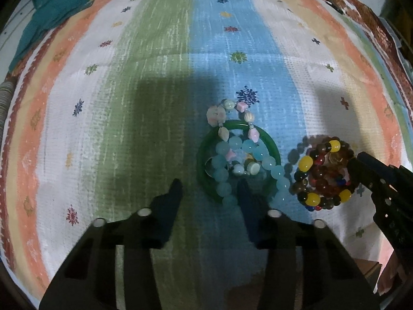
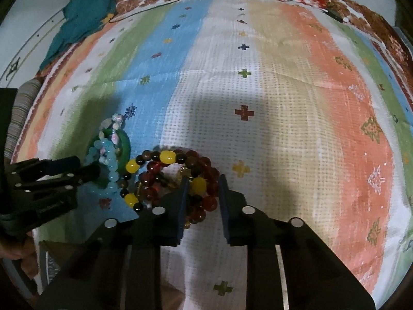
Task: Organize jewelry
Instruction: 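Grasp the pale aqua bead bracelet with the left gripper while the right grasps the dark yellow-bead bracelet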
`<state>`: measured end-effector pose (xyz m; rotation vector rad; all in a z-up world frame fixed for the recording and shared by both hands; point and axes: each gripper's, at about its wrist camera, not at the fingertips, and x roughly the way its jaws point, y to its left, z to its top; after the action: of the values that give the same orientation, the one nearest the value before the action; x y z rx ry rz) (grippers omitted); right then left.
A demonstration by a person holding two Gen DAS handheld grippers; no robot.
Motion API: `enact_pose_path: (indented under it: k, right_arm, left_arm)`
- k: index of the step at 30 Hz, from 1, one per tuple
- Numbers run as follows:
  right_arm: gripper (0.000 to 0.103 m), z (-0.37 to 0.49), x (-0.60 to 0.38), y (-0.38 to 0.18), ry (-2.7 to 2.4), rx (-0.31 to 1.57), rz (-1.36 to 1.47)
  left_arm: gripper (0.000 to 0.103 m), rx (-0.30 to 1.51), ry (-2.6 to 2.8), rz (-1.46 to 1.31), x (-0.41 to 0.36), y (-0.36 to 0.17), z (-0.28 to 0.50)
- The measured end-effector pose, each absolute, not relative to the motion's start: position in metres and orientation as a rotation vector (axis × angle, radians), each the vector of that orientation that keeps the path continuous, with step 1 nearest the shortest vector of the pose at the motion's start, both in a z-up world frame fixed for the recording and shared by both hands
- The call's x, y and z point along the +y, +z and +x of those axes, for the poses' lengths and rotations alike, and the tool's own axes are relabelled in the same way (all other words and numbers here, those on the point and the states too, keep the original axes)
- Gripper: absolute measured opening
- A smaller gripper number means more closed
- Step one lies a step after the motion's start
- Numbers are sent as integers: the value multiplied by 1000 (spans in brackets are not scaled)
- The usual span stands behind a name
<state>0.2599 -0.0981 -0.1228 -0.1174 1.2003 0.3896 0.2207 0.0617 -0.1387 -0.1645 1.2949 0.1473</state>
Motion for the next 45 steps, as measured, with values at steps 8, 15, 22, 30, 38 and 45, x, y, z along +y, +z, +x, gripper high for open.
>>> enact_pose_path:
  k: [8,15,22,30,38,45]
  right_arm:
    - [13,260,-98,-122,387,1197,-121]
    - [12,258,-101,-117,375,1180,-125]
    - [12,254,-101,-109,362,1157,-145]
    - [12,247,-102,-88,369,1108,-147]
    - [12,240,-104,-77,364,1087,-142]
    - [12,227,-100,-57,377,1017,-156]
  left_arm:
    - [14,1289,138,-179,63,-134,222]
    - [11,1271,137,-187,60,-123,220]
    - [11,1235,143,-136,53,-112,218]
    - [11,1173,146,-84,46,-94,213]
    - [11,1140,139,-39,37,-80,206]
    - [11,1100,161,-15,33,-69,201]
